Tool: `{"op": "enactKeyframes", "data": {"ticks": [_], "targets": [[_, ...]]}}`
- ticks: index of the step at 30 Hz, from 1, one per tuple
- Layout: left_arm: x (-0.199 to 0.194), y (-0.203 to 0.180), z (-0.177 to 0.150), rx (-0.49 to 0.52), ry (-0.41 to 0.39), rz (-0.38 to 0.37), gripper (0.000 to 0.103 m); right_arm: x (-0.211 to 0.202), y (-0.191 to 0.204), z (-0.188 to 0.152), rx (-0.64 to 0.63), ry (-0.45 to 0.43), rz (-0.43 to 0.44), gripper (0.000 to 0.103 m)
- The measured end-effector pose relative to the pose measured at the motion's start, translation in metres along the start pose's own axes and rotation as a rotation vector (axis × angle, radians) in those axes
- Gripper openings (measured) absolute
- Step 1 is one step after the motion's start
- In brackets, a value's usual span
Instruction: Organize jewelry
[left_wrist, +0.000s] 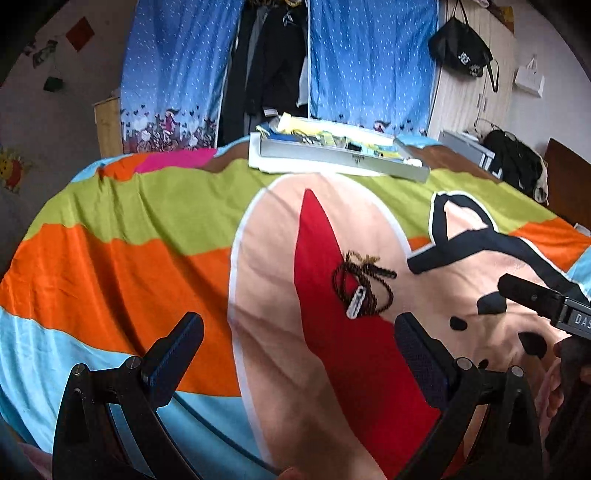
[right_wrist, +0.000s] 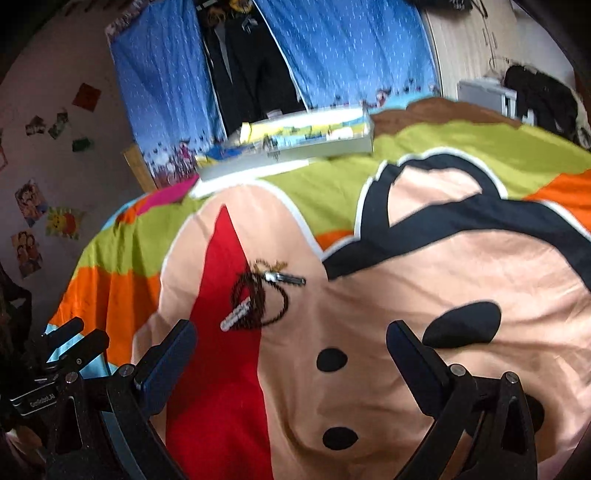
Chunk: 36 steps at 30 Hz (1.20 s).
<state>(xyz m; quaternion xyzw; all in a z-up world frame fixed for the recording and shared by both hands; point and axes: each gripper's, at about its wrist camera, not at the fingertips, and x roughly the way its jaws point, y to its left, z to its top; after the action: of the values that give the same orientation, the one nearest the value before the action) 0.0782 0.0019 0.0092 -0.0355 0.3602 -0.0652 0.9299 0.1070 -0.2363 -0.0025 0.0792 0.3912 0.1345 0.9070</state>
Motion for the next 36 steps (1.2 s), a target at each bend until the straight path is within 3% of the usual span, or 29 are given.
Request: {"op": "enactKeyframes", "data": {"ticks": [13,22,24,27,29,31,33,36], "targets": [[0.042,0.002,0.002,0.016,0.147,-0.003,0.101,0.034,-0.025,0.017,0.09,0.176,0.07,0.103],[0.078,-0.009,0.011,0.151,0.169,-0.035,0.101,0.069,-0.028,0.051,-0.161,0.235,0.086,0.103],[0.088,-0.009,0.013,0.172,0.171,-0.046,0.101,0.079,-0.028,0.052,-0.216,0.242,0.09,0.098],[0.102,-0.007,0.013,0.169,0.184,-0.081,0.1,0.094,-0.028,0.053,-0.254,0.258,0.107,0.084],[0.111,-0.005,0.014,0.164,0.195,-0.118,0.098,0.104,-0.028,0.052,-0.267,0.274,0.117,0.067],[0.117,-0.006,0.015,0.163,0.205,-0.143,0.092,0.115,-0.025,0.051,-0.296,0.292,0.118,0.059],[0.126,-0.007,0.014,0.169,0.226,-0.18,0.079,0.124,-0.023,0.051,-0.312,0.309,0.129,0.052],[0.135,-0.012,0.01,0.172,0.252,-0.222,0.068,0.136,-0.02,0.051,-0.334,0.327,0.141,0.039]]}}
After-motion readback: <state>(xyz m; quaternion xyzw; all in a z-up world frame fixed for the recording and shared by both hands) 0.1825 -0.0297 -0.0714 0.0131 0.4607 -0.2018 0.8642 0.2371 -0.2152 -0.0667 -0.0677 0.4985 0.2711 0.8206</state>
